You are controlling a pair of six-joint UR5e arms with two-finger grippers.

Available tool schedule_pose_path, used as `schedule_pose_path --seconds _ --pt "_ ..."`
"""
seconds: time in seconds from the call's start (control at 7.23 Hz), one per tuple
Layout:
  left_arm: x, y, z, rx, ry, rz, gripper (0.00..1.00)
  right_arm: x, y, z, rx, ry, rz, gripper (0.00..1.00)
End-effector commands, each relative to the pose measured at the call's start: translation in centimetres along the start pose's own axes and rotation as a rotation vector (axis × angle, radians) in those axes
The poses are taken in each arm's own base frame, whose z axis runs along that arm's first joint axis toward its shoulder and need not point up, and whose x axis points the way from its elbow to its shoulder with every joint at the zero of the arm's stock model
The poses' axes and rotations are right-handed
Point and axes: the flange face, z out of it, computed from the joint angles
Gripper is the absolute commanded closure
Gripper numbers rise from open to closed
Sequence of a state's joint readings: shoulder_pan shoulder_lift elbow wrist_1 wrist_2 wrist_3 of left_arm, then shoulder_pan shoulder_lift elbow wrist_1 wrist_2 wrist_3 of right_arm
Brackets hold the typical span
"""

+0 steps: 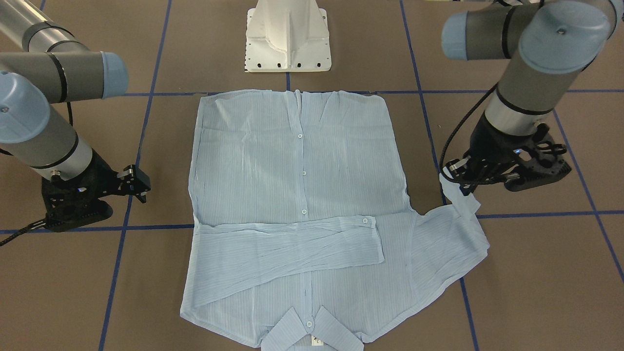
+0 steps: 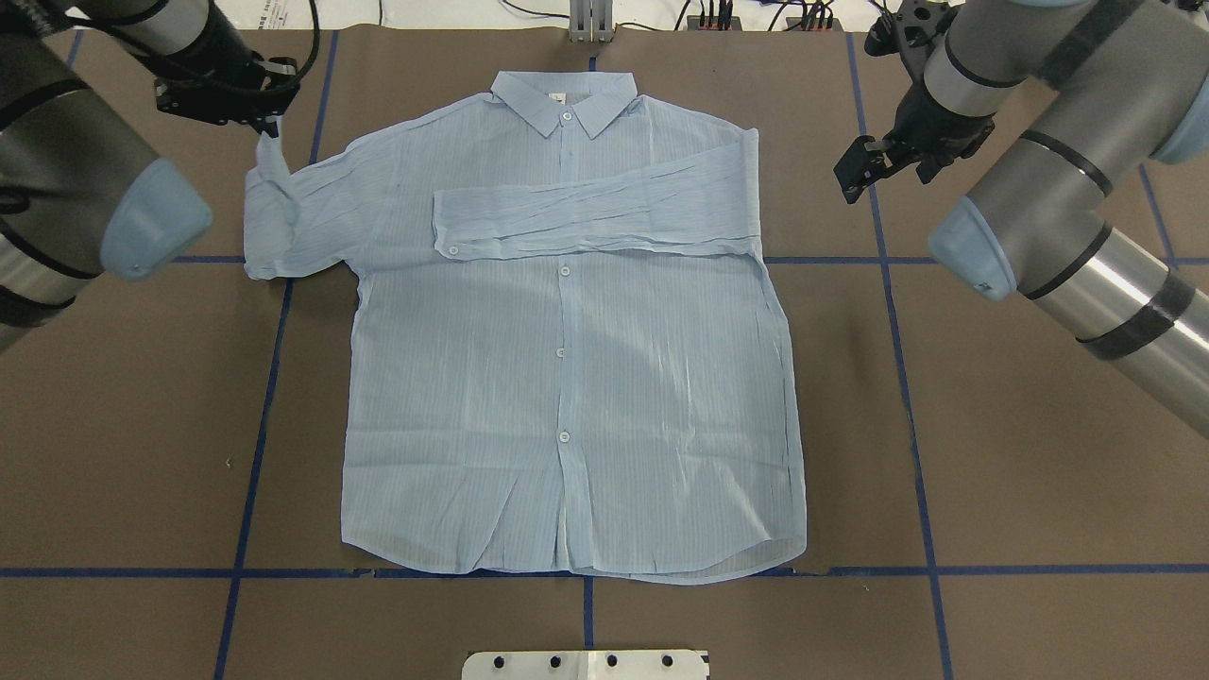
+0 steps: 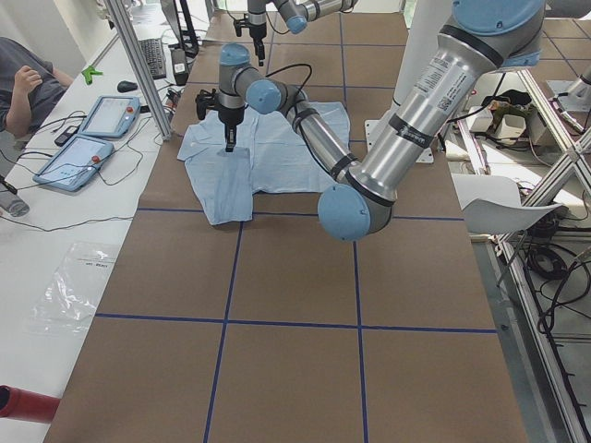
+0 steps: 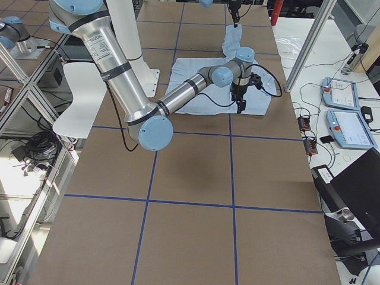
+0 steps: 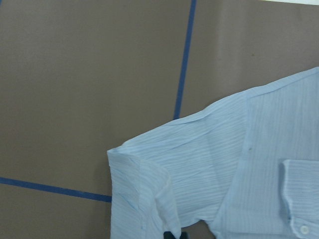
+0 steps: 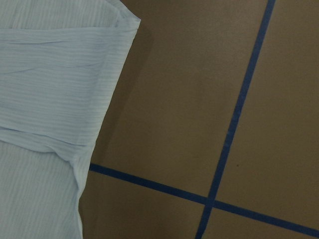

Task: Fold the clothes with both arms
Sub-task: 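Carry the sleeve cuff with the left gripper across the shirt chest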

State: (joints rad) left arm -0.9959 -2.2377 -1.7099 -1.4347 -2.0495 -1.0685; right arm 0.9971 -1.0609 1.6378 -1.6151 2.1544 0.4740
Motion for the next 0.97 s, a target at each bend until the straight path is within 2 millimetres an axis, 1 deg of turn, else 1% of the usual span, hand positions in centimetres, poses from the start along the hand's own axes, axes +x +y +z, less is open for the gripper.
schedule_pose_path --seconds 0.0,0.14,0.42,0.55,0.69,0.83 --pt "10.5 -1.5 -2.8 -0.009 0.058 -0.086 1.00 3.1 1.0 0.7 -0.016 0.021 -0.028 0.00" --pt "14.2 -2.2 -4.4 -0.030 0.083 -0.099 1.00 3.3 1.2 0.9 -0.019 0.024 -0.025 0.00" --pt "15.4 -2.0 -5.5 -0.040 0.105 -0.111 1.00 3.6 1.3 1.2 -0.025 0.028 -0.023 0.00" --pt "16.3 -1.7 -6.4 -0.056 0.126 -0.107 1.00 3.7 1.4 1.2 -0.024 0.029 -0.023 0.00" --pt "16.6 -1.5 -6.5 -0.061 0.130 -0.118 1.00 3.7 1.4 1.2 -0.024 0.029 -0.021 0.00" --pt "17.9 0.3 -4.7 -0.084 0.143 -0.122 1.00 3.7 1.4 1.2 -0.024 0.029 -0.021 0.00"
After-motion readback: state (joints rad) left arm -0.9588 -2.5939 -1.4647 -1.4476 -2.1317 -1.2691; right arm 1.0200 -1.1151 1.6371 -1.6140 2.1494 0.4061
